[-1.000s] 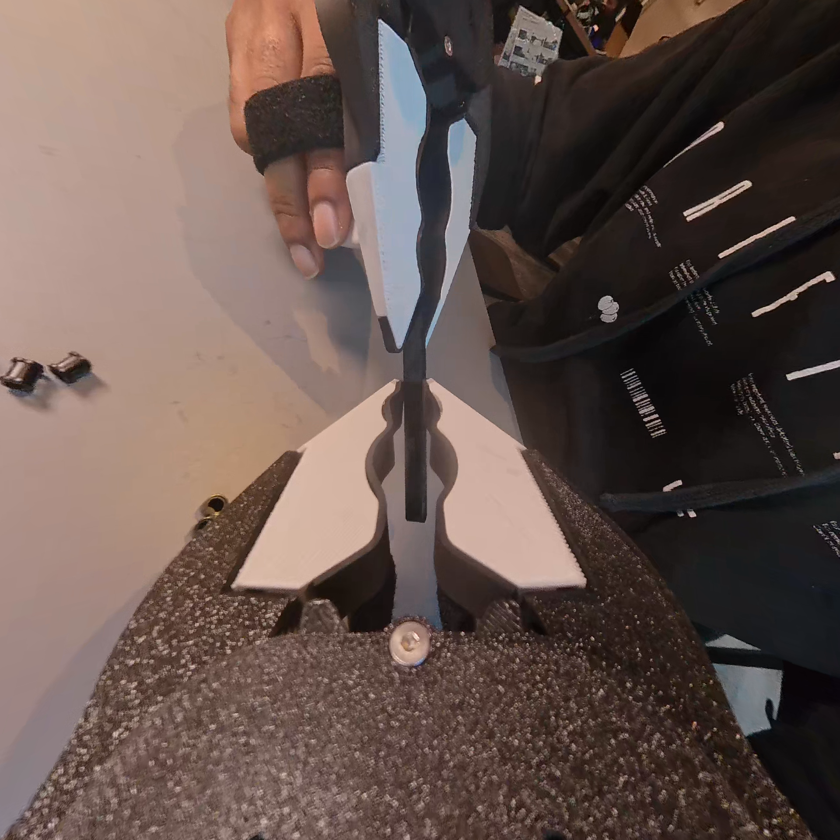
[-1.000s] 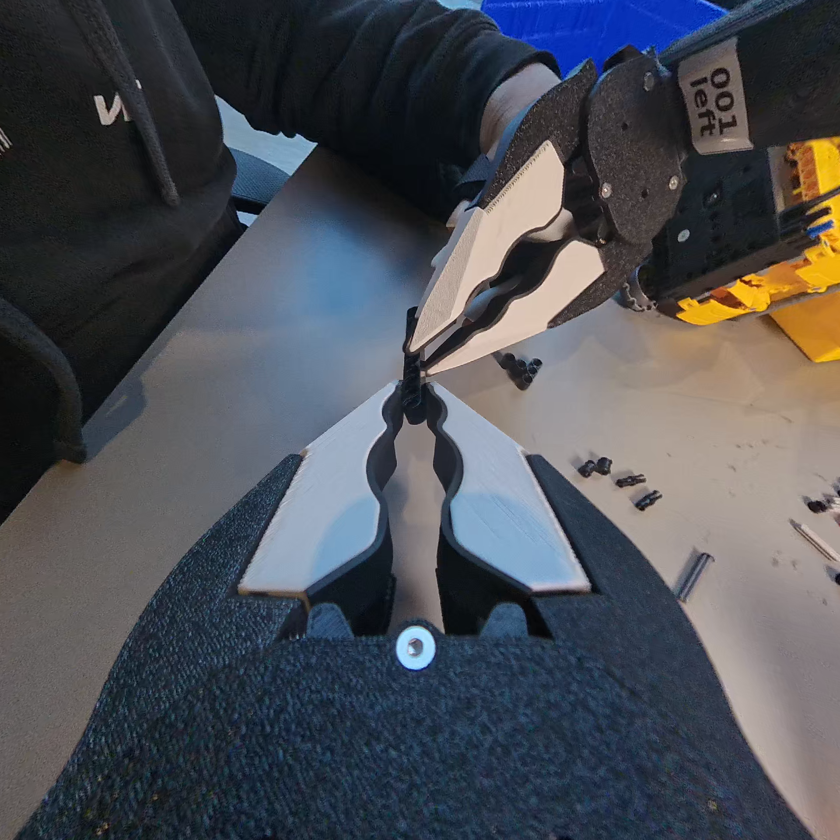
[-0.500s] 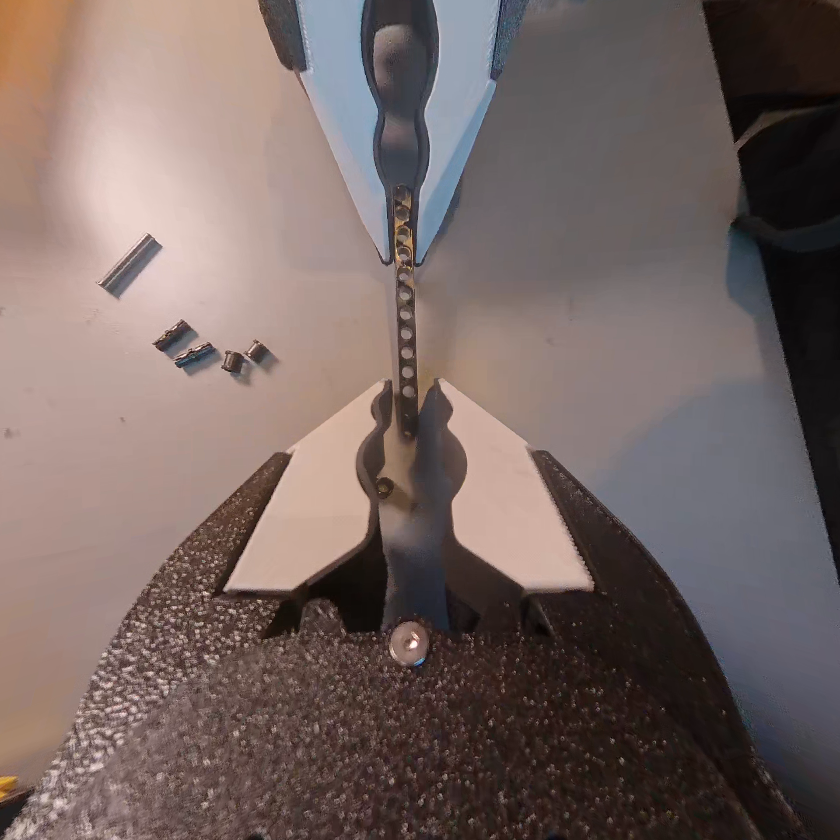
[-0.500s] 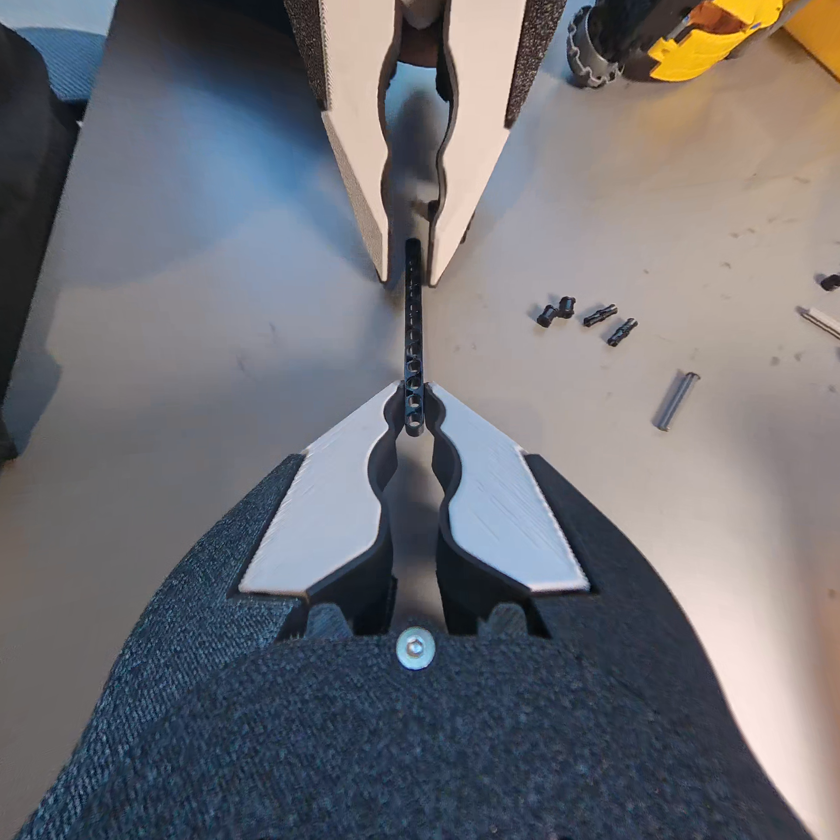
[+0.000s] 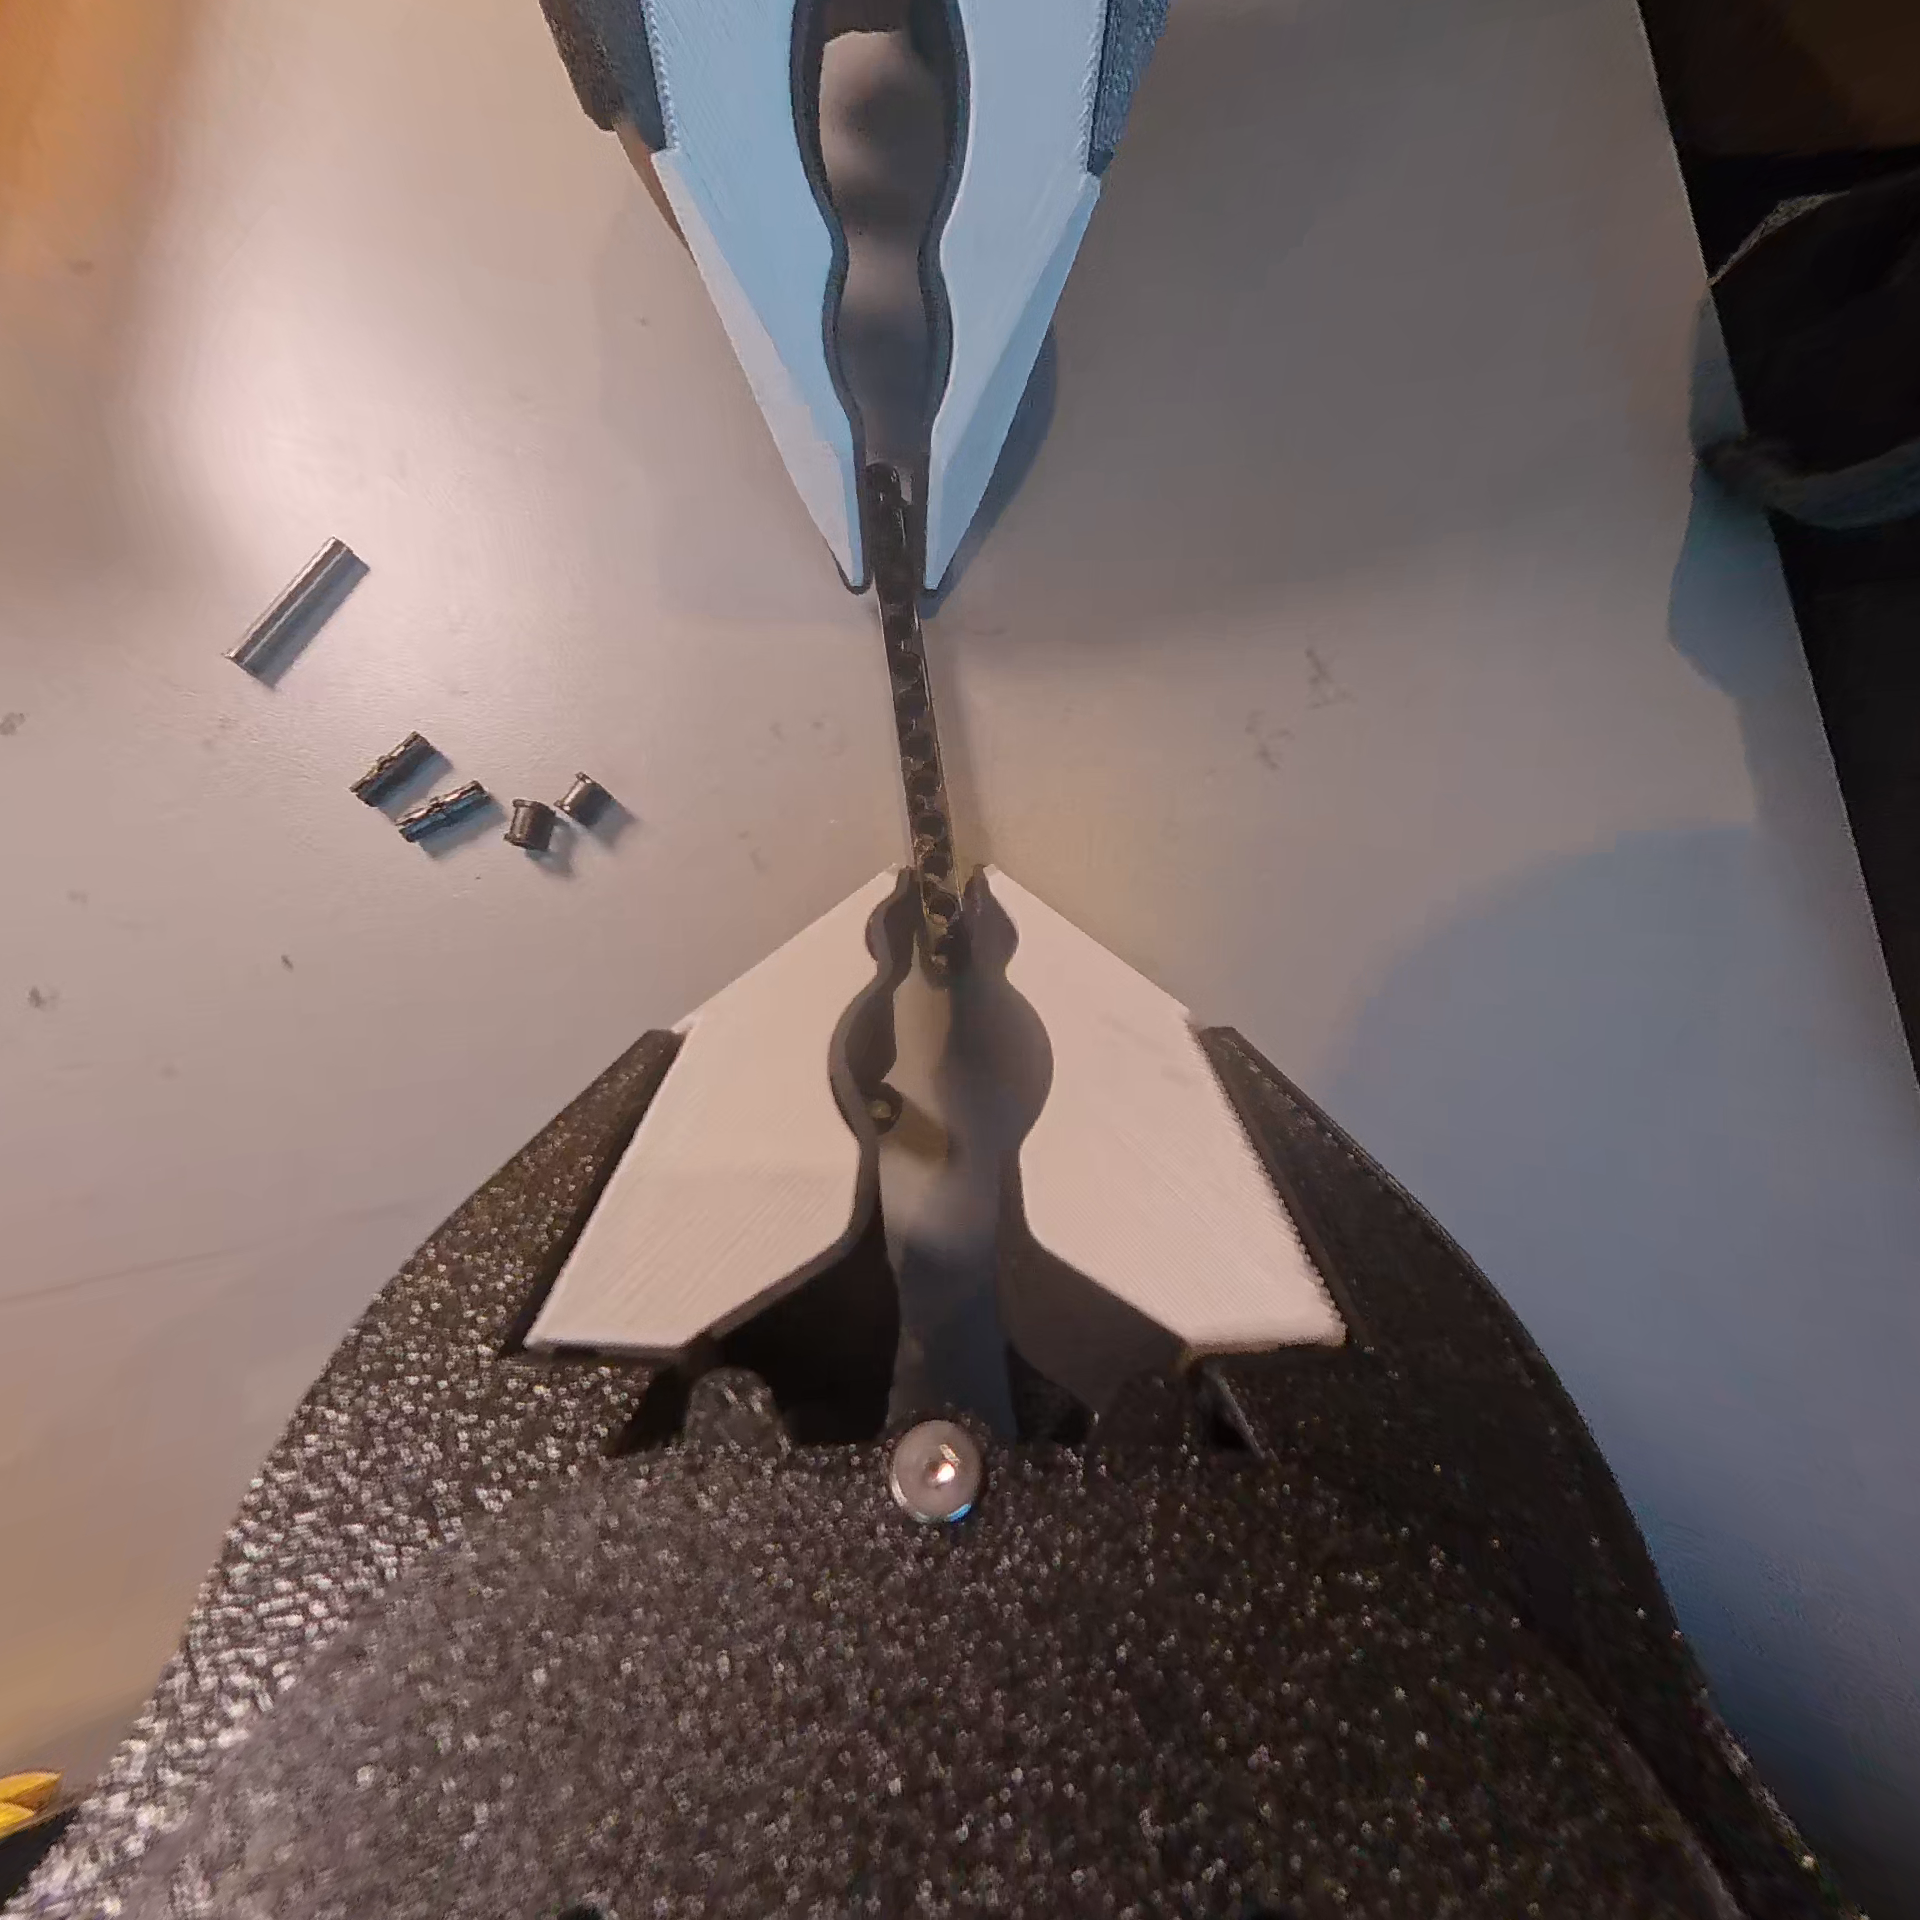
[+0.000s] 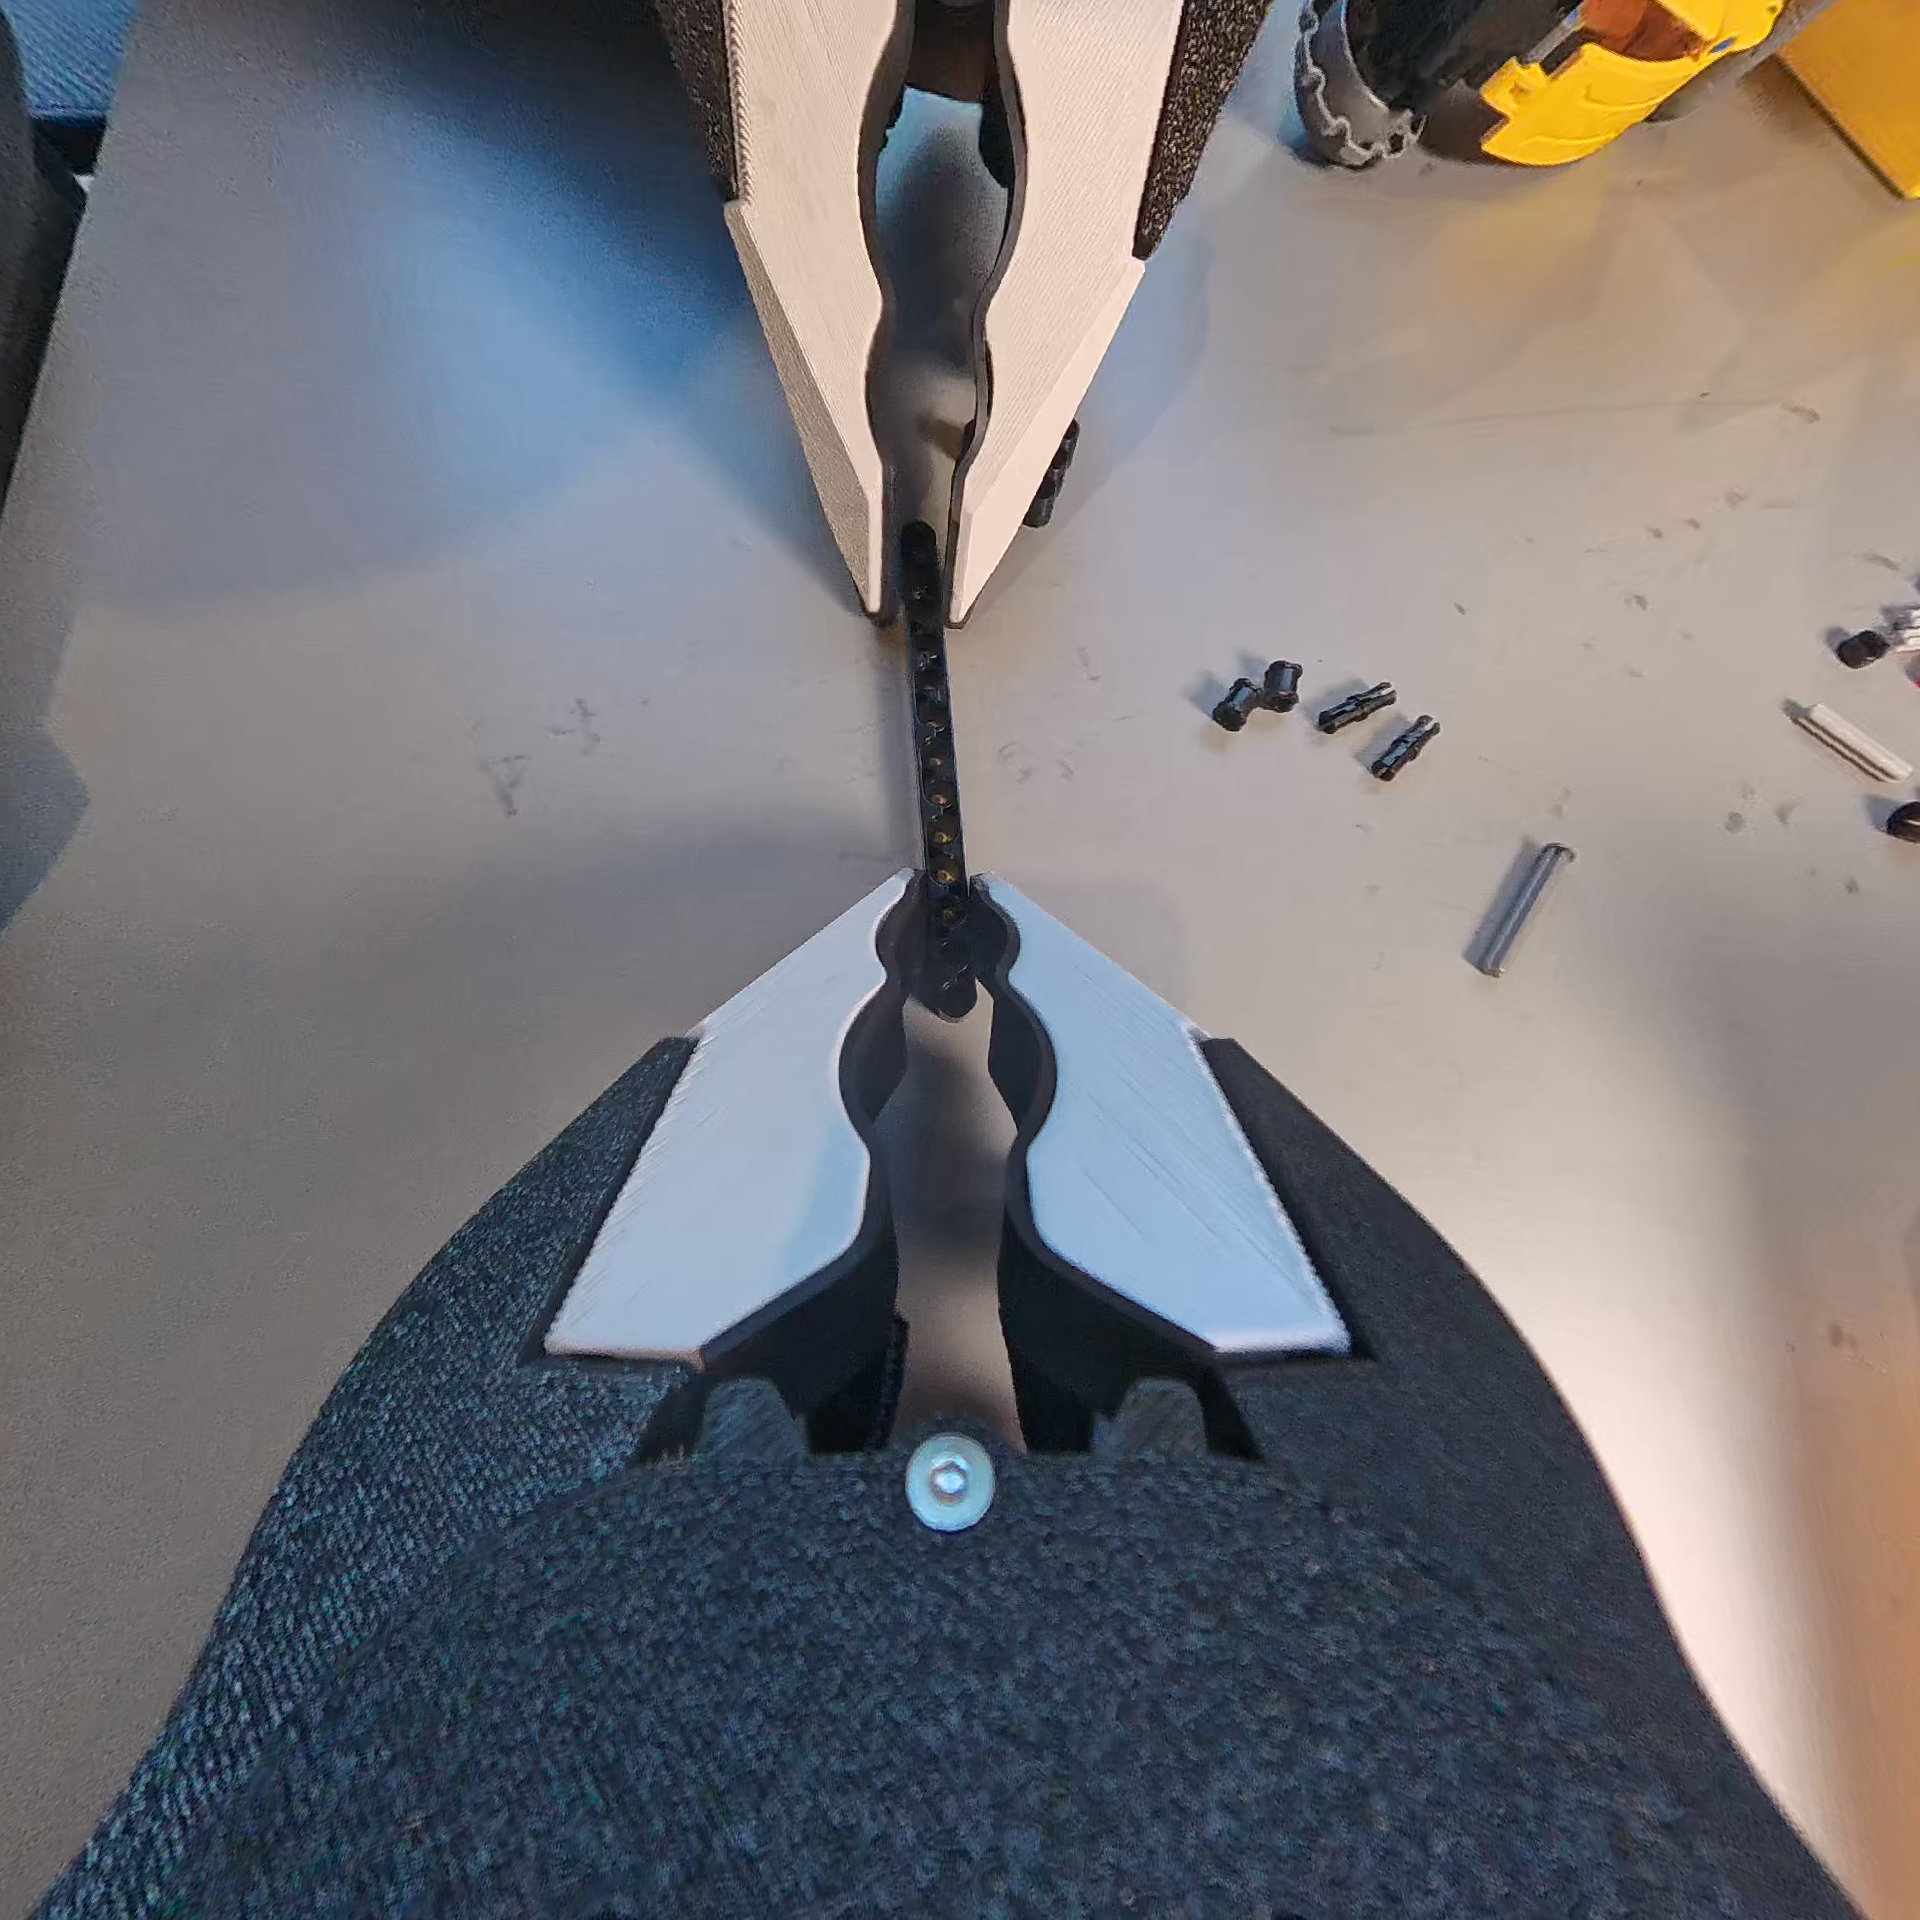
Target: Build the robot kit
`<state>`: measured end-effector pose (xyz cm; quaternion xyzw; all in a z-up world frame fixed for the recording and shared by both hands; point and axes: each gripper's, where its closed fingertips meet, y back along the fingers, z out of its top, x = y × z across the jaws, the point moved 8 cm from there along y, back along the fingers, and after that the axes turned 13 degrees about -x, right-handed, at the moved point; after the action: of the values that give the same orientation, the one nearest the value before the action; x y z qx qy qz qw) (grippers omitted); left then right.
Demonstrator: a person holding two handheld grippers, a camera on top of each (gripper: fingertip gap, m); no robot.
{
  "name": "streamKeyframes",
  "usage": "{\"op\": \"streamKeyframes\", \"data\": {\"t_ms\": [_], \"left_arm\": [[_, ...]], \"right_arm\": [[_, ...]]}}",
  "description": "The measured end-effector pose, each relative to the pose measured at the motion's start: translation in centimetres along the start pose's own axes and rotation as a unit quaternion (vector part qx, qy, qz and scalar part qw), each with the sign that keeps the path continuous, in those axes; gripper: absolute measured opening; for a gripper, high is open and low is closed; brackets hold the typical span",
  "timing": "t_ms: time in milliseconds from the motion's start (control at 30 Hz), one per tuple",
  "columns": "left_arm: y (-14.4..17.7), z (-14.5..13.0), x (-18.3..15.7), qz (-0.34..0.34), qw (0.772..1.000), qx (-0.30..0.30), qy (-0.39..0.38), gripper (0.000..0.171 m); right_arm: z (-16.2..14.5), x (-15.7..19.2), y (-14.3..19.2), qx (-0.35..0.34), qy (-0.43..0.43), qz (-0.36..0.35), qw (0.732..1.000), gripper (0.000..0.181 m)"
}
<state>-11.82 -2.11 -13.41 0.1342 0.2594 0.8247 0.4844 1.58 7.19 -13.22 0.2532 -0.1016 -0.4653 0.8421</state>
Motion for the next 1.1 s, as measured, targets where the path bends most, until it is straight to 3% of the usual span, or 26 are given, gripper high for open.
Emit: {"op": "streamKeyframes", "data": {"t_ms": [267, 433, 533, 667, 767, 1100], "left_arm": [[0.2, -0.4, -0.4, 0.005, 1.0, -0.018, -0.001, 0.015], [0.1, -0.4, -0.4, 0.02, 1.0, -0.023, -0.007, 0.009], [0.1, -0.4, -0.3, 0.026, 0.999, -0.026, -0.002, 0.005], [0.1, -0.5, -0.2, 0.026, 0.999, -0.032, 0.007, 0.005], [0.1, -0.4, -0.3, 0.028, 0.999, -0.026, 0.001, 0.005], [0.1, -0.4, -0.3, 0.028, 0.999, -0.026, 0.003, 0.005]], "right_arm": [[-0.2, -0.2, 0.3, -0.004, -0.003, 0.004, 1.0, 0.007], [-0.2, -0.4, 0.3, -0.013, -0.008, 0.003, 1.0, 0.011], [0.2, -0.5, 0.7, -0.041, -0.024, 0.002, 0.999, 0.017], [1.2, -0.7, 2.7, -0.104, -0.058, -0.039, 0.992, 0.011], [0.4, -0.8, 3.4, -0.087, -0.069, -0.085, 0.99, 0.0], [-1.0, 1.2, 2.4, -0.019, -0.078, -0.053, 0.995, 0.0]]}}
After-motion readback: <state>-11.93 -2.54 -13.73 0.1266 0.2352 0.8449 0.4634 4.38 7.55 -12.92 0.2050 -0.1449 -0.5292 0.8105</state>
